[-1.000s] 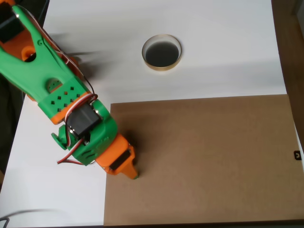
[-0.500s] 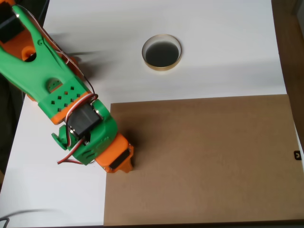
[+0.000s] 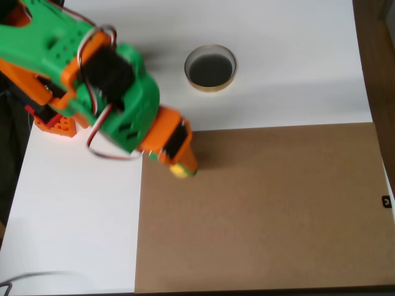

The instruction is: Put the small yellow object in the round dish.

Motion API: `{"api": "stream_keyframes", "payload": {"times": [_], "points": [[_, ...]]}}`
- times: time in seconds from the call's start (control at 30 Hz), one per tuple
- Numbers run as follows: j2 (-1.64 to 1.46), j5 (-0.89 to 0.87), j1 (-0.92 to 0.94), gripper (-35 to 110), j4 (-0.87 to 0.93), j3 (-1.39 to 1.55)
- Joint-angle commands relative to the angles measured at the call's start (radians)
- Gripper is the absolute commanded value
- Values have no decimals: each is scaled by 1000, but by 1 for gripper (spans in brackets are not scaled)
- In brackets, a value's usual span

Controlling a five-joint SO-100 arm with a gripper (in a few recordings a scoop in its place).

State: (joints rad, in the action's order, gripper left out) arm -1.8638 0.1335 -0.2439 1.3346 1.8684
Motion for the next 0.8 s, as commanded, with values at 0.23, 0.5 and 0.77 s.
{"api": "stream_keyframes", "payload": {"times": [0.23, 0.5, 0.77], "points": [[-143, 34, -298, 0, 52, -54], [-141, 21, -520, 0, 80, -37], [-67, 0, -727, 0, 81, -41]]}}
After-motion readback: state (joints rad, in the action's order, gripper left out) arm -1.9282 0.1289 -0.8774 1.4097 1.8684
